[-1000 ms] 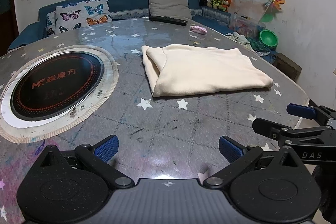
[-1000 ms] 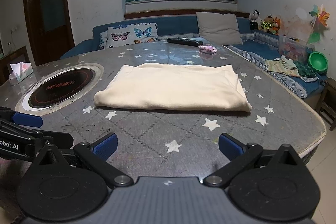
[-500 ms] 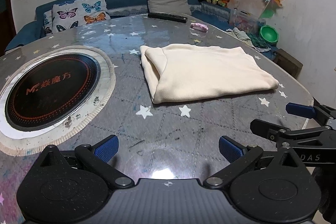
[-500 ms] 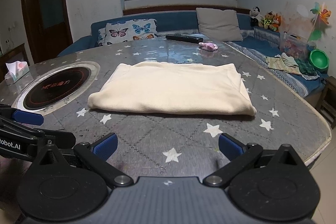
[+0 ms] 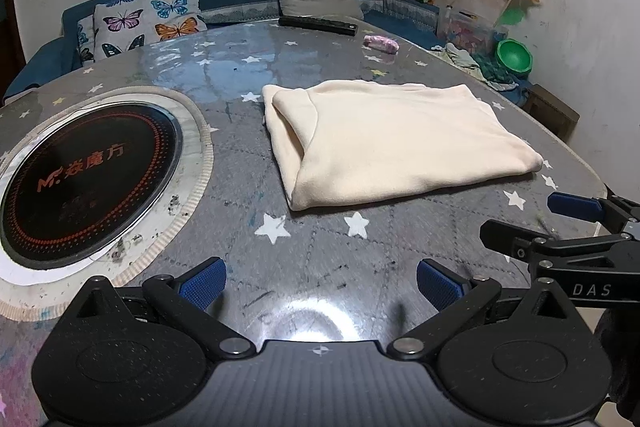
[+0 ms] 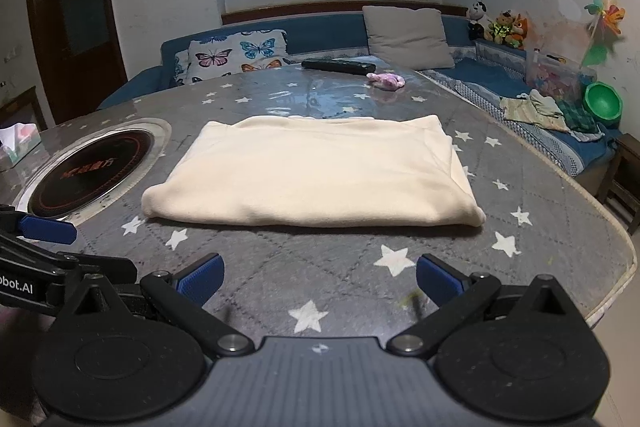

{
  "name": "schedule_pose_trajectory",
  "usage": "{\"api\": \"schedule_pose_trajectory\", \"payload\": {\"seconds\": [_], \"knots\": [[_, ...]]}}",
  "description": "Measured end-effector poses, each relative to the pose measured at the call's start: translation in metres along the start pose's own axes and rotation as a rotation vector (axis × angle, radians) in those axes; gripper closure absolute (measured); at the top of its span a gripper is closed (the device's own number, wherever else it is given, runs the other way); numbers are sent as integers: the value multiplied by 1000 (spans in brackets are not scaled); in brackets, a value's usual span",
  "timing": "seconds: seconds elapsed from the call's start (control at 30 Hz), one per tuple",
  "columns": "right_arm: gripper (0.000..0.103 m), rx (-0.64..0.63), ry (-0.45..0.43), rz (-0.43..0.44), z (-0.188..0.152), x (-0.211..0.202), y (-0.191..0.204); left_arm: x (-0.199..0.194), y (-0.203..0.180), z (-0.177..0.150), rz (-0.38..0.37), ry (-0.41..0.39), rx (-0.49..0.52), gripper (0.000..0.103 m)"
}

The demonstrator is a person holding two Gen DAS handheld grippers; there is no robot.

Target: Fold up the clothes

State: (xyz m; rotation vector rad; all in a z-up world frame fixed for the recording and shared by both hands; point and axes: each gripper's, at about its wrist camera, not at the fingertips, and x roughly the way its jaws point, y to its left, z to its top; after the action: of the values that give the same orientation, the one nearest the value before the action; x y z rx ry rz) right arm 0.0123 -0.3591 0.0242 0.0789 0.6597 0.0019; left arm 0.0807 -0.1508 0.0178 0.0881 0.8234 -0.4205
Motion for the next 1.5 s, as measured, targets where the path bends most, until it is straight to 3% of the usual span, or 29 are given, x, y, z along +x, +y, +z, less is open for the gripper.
{"api": "schedule_pose_trajectory", "payload": {"seconds": [1.5], "knots": [[0, 36, 38, 15, 23, 41, -11, 41, 3, 37, 20, 43, 49, 0]]}}
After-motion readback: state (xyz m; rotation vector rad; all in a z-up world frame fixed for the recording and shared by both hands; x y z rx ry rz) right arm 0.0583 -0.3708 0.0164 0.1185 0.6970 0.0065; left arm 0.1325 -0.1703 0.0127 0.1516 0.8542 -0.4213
